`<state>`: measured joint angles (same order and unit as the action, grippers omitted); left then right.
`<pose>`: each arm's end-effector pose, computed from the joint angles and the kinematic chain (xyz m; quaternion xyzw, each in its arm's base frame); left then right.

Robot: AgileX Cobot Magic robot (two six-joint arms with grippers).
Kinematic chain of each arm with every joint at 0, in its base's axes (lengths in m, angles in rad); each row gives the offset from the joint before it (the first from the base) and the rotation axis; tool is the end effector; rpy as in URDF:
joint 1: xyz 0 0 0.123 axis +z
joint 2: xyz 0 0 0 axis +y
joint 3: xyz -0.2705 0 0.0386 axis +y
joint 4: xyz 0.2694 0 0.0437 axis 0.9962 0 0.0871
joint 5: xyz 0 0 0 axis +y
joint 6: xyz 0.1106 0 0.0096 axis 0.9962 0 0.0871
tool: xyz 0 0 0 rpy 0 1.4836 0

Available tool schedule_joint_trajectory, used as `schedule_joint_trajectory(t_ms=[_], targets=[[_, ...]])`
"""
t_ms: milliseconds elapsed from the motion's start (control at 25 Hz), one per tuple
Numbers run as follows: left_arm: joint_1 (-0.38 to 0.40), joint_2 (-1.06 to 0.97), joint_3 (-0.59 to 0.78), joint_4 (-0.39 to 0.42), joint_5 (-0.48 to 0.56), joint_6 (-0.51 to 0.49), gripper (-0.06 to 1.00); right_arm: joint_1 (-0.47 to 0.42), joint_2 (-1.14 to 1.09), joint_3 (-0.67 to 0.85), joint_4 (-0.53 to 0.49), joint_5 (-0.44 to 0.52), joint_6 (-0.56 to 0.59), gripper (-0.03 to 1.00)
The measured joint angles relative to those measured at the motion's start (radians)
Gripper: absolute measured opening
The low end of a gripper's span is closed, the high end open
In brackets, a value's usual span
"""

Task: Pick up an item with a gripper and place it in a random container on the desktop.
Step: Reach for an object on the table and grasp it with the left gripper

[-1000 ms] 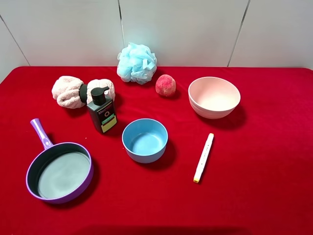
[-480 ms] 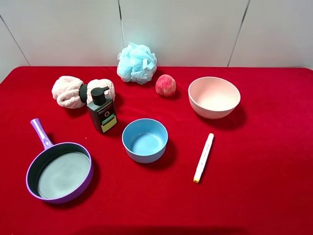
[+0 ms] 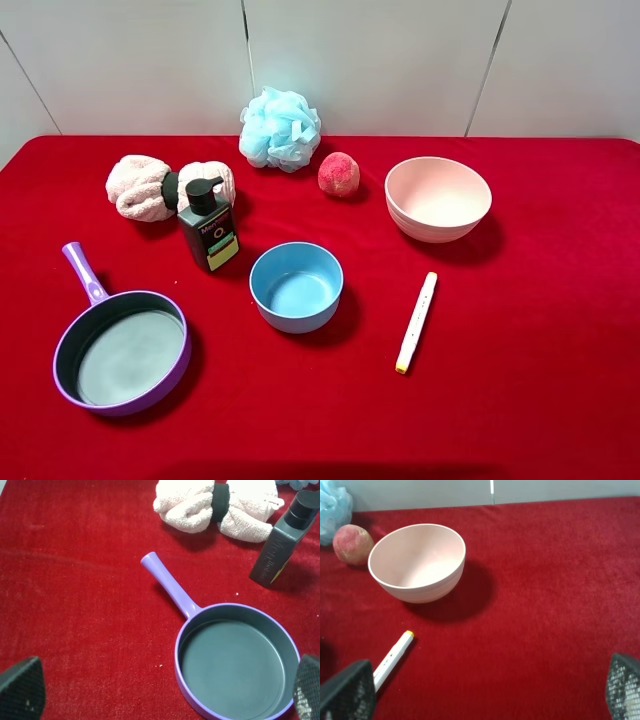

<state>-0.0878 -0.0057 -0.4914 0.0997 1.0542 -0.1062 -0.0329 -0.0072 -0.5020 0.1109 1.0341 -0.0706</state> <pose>0.0446 0.0057 0.2770 -0.0095 0.8512 -0.0010 0.5248 0.0437 0.0091 0.2825 -0.0175 0.8423 0.0276 0.5380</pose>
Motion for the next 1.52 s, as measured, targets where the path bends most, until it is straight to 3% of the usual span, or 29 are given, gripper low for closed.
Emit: schedule_joint_trajectory(t_ms=[200, 560, 840, 1120, 1520], targets=[[0.0, 0.04, -0.031, 0.001, 0.001, 0.001, 0.99, 0.0, 0.0, 0.0, 0.0, 0.0, 0.0, 0.69], [0.0, 0.353, -0.162, -0.006, -0.008, 0.034, 0.99, 0.0, 0.0, 0.0, 0.0, 0.0, 0.0, 0.69], [0.0, 0.597, -0.329, -0.053, 0.006, 0.135, 0.99, 0.0, 0.0, 0.0, 0.0, 0.0, 0.0, 0.69], [0.0, 0.829, -0.476, -0.113, 0.092, 0.168, 0.99, 0.0, 0.0, 0.0, 0.0, 0.0, 0.0, 0.69], [-0.021, 1.131, -0.646, -0.163, 0.112, 0.248, 0.96, 0.0, 0.0, 0.0, 0.0, 0.0, 0.0, 0.69]])
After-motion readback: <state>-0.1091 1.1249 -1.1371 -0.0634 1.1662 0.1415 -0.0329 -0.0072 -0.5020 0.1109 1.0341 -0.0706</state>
